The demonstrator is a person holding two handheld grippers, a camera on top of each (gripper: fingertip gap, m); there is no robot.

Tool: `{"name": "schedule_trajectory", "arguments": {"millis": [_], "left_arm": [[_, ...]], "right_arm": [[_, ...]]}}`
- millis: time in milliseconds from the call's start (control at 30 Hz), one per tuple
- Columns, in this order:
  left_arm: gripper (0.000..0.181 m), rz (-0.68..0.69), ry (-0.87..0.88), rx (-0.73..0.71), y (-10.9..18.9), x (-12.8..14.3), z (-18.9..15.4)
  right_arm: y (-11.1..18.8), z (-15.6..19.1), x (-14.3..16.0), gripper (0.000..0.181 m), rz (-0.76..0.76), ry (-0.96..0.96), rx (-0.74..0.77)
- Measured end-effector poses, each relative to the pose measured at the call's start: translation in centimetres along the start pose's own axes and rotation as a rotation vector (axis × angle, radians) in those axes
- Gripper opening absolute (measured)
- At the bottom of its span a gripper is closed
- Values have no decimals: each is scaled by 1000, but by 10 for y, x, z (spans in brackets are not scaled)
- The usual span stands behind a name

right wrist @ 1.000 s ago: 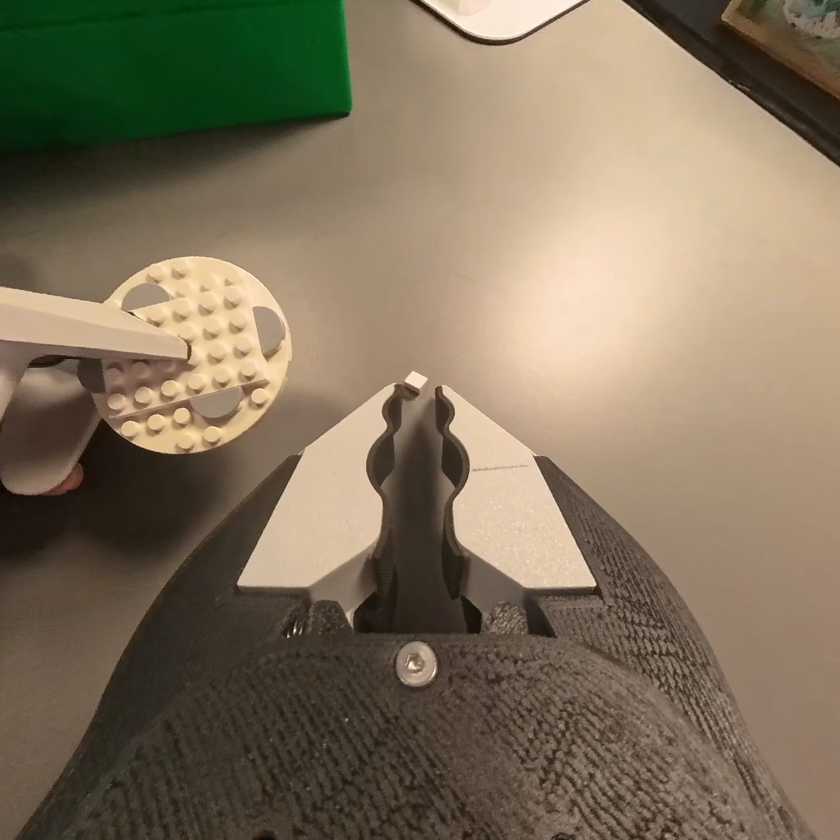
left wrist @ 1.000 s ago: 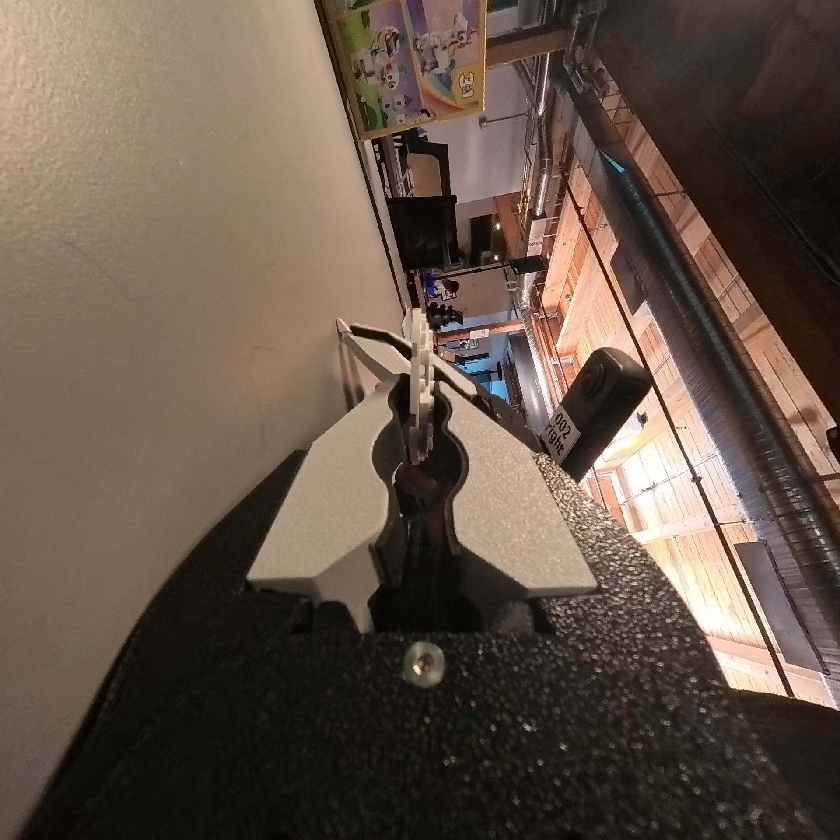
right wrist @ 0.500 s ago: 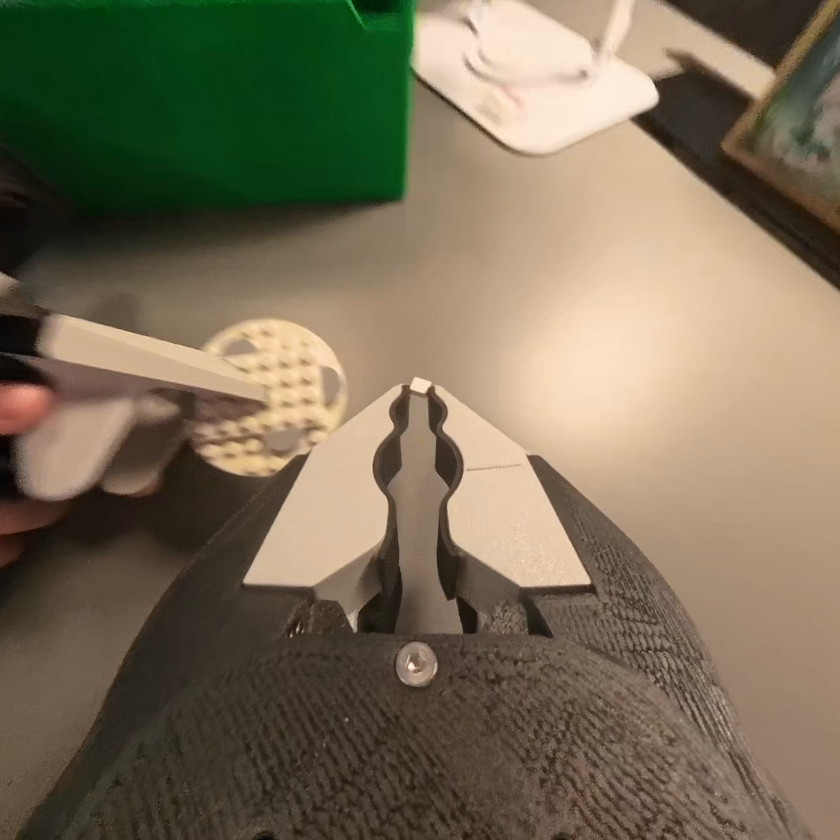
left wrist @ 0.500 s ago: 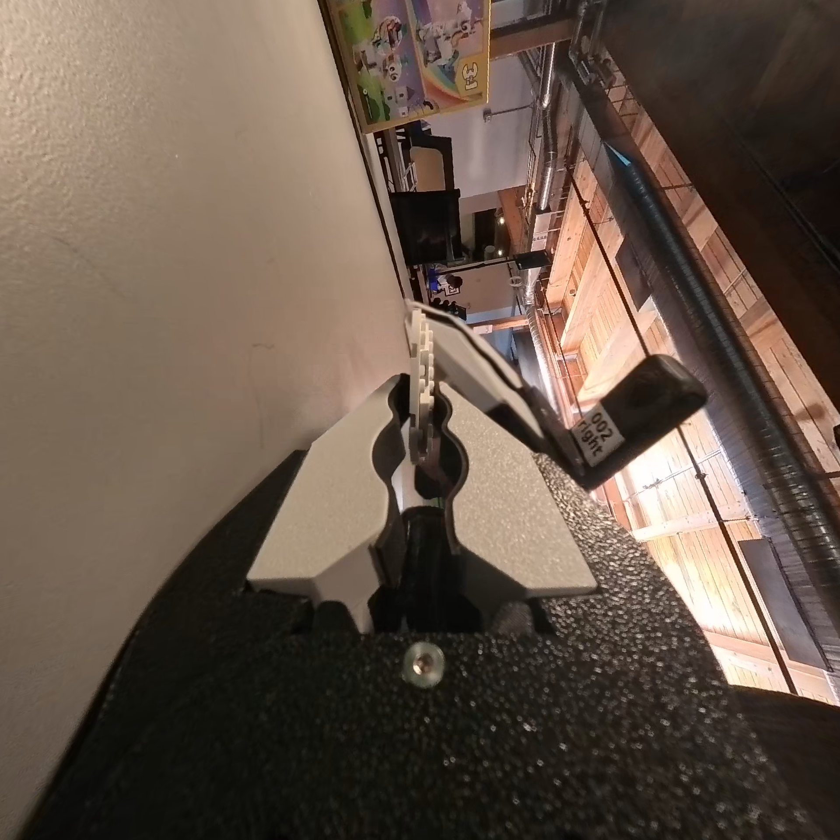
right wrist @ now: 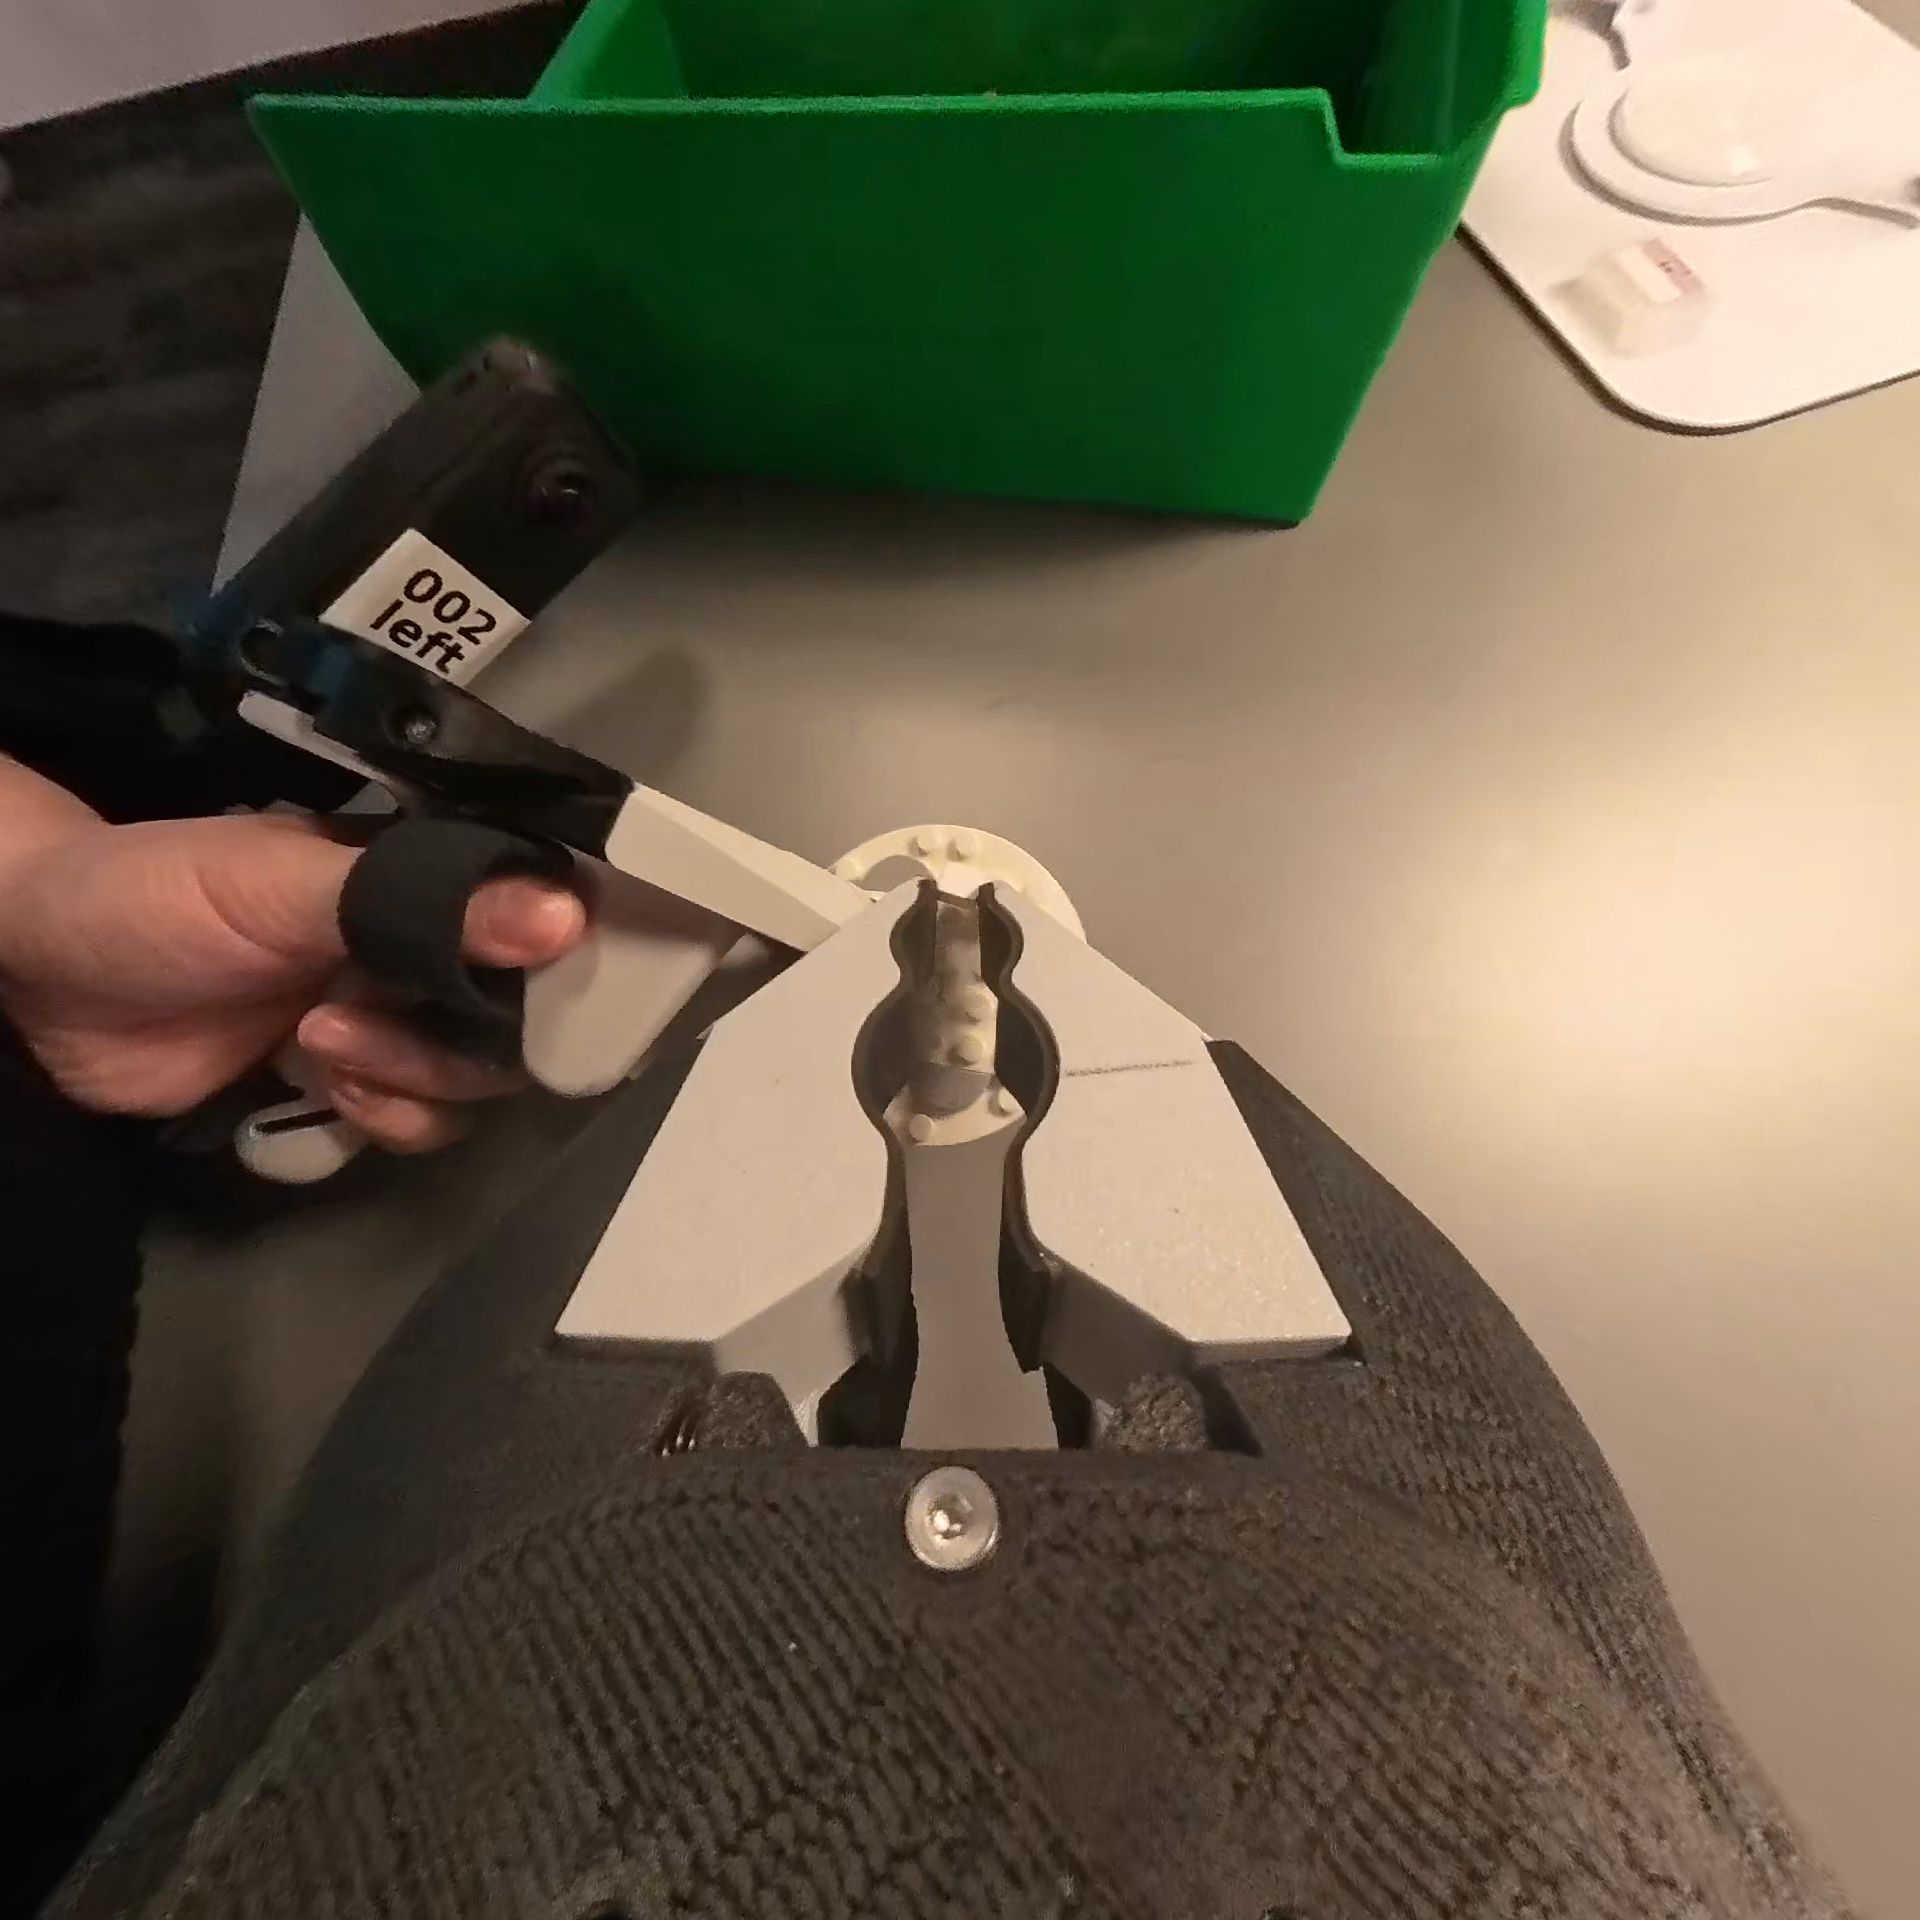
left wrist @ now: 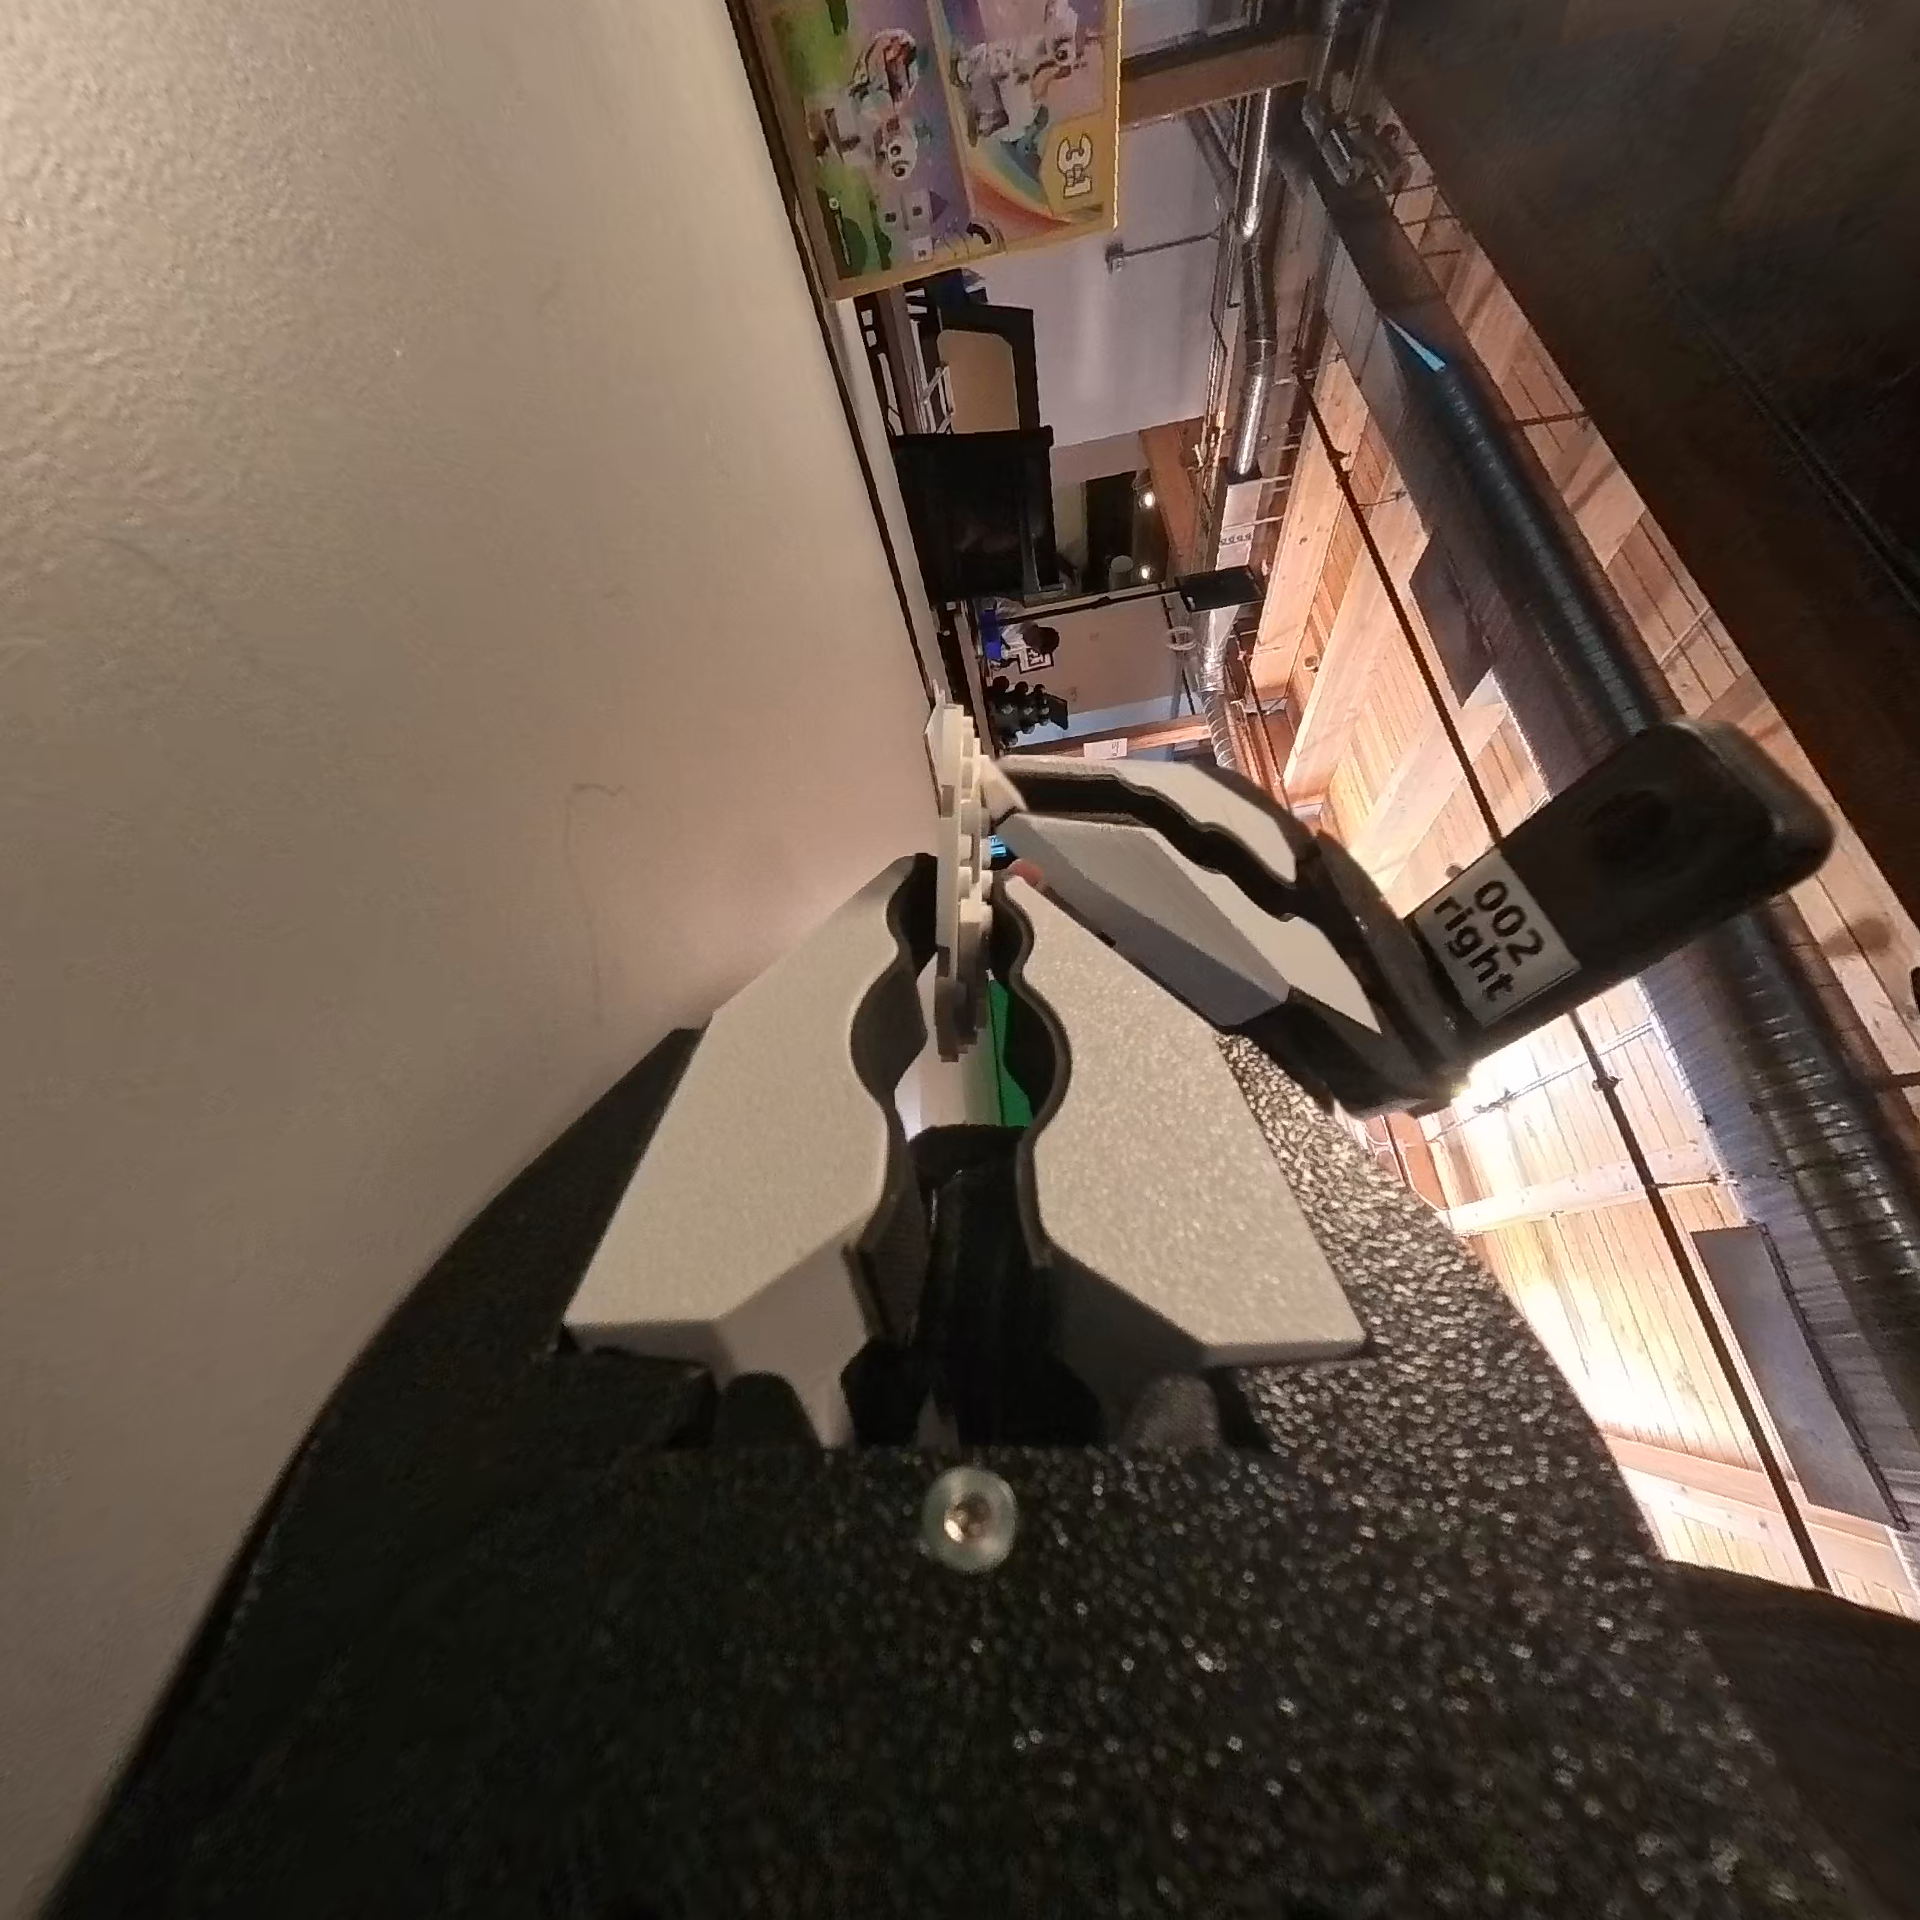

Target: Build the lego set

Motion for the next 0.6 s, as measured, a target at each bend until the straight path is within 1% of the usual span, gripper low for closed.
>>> {"name": "schedule_trajectory", "arguments": {"millis": [400,600], "left_arm": [[7,9,-2,-2,-1,1,0],[7,10,-2,-2,-1,1,0]], "right_arm": [[-3,2,-1,6,142,29,37],[-3,3,-1,8,159,38,44]]}}
Point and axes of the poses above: each gripper's, where its closed fingertips meet, y back along the fingers, x out of its underside, z = x × y across the jaws, the point moved 3 cm from there along y, back along the fingers, and after that the axes turned 11 degrees about -y, right-handed, at the moved point
